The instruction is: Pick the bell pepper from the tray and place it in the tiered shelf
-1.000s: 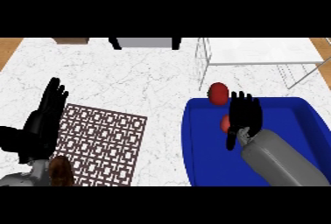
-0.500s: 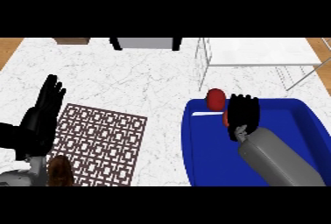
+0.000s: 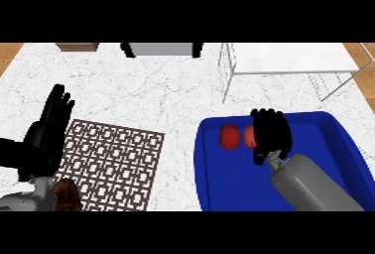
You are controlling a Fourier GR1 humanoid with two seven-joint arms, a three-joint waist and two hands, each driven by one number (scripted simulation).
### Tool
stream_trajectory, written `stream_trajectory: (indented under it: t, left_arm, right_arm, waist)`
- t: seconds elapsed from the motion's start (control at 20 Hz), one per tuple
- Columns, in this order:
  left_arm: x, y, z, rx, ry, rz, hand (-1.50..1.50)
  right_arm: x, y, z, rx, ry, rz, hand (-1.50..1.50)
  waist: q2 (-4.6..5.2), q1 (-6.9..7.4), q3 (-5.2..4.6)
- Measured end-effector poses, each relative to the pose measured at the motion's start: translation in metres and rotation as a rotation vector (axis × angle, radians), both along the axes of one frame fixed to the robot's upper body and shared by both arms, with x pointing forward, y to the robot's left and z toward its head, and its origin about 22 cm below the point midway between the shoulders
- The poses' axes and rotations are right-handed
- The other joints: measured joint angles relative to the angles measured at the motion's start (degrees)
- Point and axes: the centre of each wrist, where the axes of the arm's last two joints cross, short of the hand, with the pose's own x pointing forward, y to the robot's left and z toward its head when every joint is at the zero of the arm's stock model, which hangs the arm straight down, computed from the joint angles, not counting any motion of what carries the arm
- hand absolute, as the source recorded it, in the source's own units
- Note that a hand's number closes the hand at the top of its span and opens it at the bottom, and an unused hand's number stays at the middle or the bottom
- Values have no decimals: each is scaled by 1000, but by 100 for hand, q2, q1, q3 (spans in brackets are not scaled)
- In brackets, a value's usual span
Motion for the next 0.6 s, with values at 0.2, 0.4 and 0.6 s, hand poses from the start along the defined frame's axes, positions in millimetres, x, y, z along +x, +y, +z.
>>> stream_trajectory:
  t: [0.2,0.4,0.6]
  left_arm:
    - [-3,-6,0,-2,0,-2,0]
    - [-6,-3,-7,-3,6,3,0]
    - [-7,-6,-6,-3,8,6,0]
  right_arm:
    - [-5,1,14,172,-18,48,150]
    - [-19,14,46,323,-72,100,150]
    - [-29,22,91,509,-203,86,150]
  waist:
    - [22,-12,21]
    - [34,-13,48]
    - [35,-27,67]
